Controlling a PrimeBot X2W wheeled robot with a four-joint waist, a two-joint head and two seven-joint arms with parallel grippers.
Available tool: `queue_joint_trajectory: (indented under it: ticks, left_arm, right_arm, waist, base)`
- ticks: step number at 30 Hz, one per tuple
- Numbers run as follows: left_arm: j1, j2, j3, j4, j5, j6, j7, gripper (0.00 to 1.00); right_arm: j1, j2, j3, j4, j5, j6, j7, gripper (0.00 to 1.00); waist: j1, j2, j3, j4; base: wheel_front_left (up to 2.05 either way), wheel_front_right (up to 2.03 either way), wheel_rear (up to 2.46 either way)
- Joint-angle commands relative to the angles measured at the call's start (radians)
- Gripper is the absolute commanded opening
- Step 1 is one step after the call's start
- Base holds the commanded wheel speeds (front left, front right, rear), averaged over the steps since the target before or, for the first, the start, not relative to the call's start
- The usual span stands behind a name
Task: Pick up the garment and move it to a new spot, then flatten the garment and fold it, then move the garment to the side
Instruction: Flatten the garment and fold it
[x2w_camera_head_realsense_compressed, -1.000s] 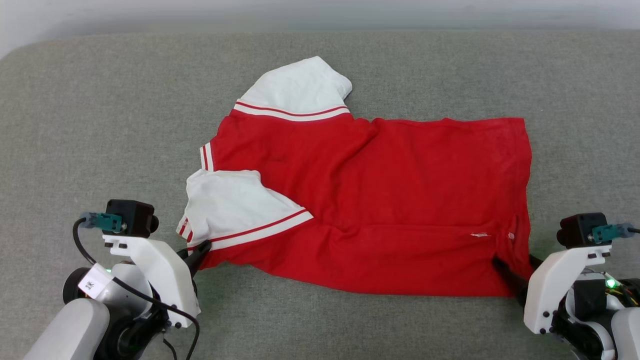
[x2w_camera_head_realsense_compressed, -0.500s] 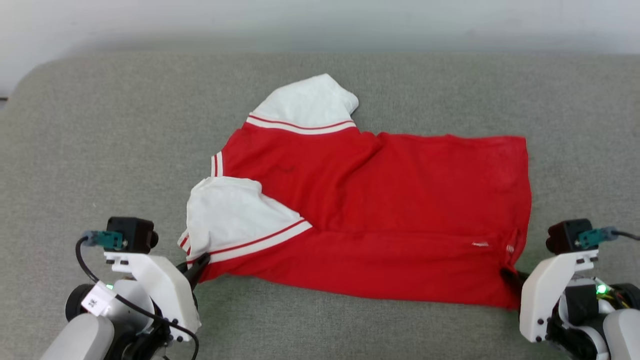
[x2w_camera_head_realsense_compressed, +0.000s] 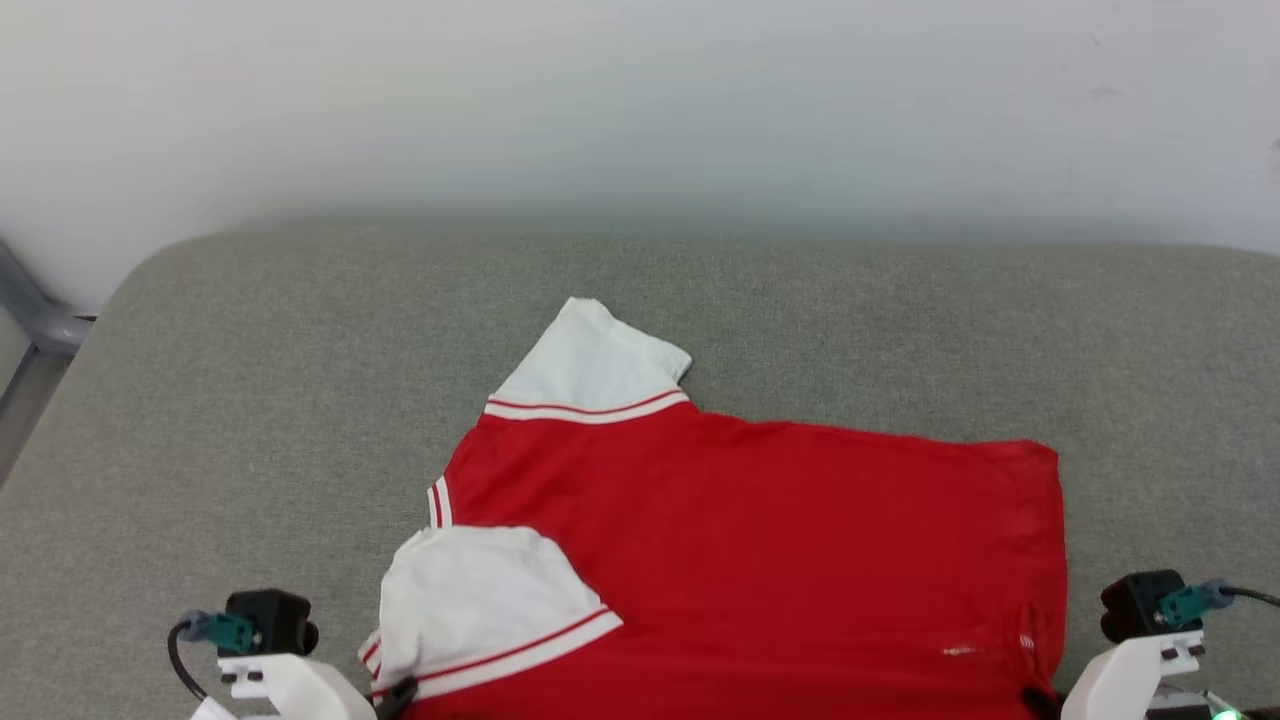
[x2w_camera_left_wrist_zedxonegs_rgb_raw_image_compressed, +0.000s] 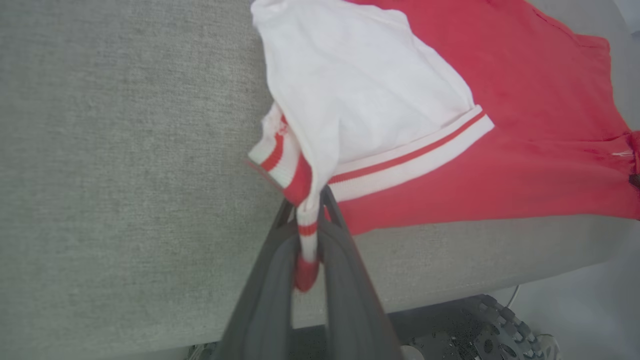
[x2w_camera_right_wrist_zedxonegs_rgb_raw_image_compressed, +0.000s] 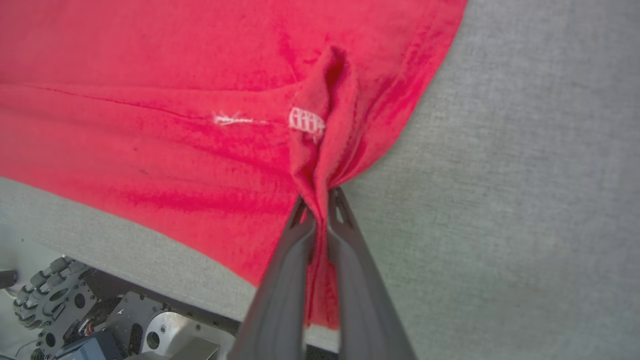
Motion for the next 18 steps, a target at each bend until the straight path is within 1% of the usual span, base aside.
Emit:
queue_joint_trajectory:
  ticks: [1, 4, 6, 7, 8, 9, 10, 11, 12, 16, 18]
  left_arm:
    - [0.028, -0.005, 0.001, 0.006, -0.012, 0.01, -0.001, 0.0]
    - [0.068, -0.021, -0.004, 0.026, -0.024, 0.017, -0.01, 0.0]
    - [0.076, -0.041, -0.008, 0.043, -0.036, 0.01, -0.022, 0.0]
    - [0.073, -0.044, -0.012, 0.055, -0.031, 0.004, -0.029, 0.0]
    - [0.063, -0.05, -0.016, 0.069, -0.026, -0.001, -0.038, 0.0]
    - [0.053, -0.061, -0.018, 0.082, -0.027, -0.006, -0.046, 0.0]
    - [0.043, -0.067, -0.023, 0.094, -0.023, -0.016, -0.056, 0.19]
    - [0.03, -0.072, -0.024, 0.107, -0.014, -0.018, -0.068, 0.79]
    - [0.022, -0.078, -0.026, 0.122, -0.012, -0.023, -0.074, 1.0]
    - [-0.016, -0.091, -0.03, 0.162, 0.003, -0.047, -0.108, 1.0]
    - [-0.034, -0.093, -0.019, 0.172, 0.013, -0.046, -0.135, 1.0]
  right_arm:
    - [0.027, 0.001, -0.005, -0.01, 0.004, -0.001, 0.006, 0.0]
    - [0.072, 0.013, -0.005, -0.015, 0.005, -0.001, 0.009, 0.0]
    - [0.089, 0.021, -0.009, -0.008, 0.006, -0.001, -0.001, 0.0]
    - [0.094, 0.024, -0.009, -0.007, 0.0, -0.001, -0.011, 0.09]
    - [0.102, 0.036, -0.014, 0.0, 0.003, -0.001, -0.017, 0.4]
    - [0.103, 0.039, -0.017, 0.005, 0.007, -0.001, -0.032, 1.0]
    - [0.099, 0.037, -0.018, 0.007, 0.004, -0.001, -0.051, 1.0]
    - [0.093, 0.044, -0.024, 0.011, 0.009, -0.001, -0.074, 1.0]
    - [0.089, 0.047, -0.024, 0.014, 0.01, -0.001, -0.097, 1.0]
    - [0.07, 0.064, -0.043, 0.003, 0.004, -0.001, -0.223, 1.0]
    - [0.063, 0.065, -0.043, -0.016, -0.01, -0.001, -0.295, 1.0]
  waist:
    - [0.0001, -0.0001, -0.022, 0.003]
    - [0.0001, -0.0001, -0.024, 0.002]
    - [0.0001, -0.0001, -0.016, 0.001]
    - [0.0001, -0.0001, -0.012, 0.0]
    - [0.0001, -0.0001, -0.006, 0.0]
    - [0.0001, -0.0001, -0.001, 0.001]
    - [0.0001, -0.0001, 0.004, 0.001]
    - [0.0001, -0.0001, 0.009, 0.001]
    - [0.0001, -0.0001, 0.013, 0.002]
    - [0.0001, -0.0001, 0.017, 0.001]
    - [0.0001, -0.0001, 0.016, 0.001]
  base:
    - [0.0, 0.0, 0.0]
    - [0.0, 0.0, 0.0]
    - [0.0, 0.0, 0.0]
    - [0.0, 0.0, 0.0]
    - [0.0, 0.0, 0.0]
    - [0.0, 0.0, 0.0]
    - [0.0, 0.0, 0.0]
    - [0.0, 0.0, 0.0]
    - [0.0, 0.0, 0.0]
    - [0.0, 0.0, 0.0]
    - [0.0, 0.0, 0.0]
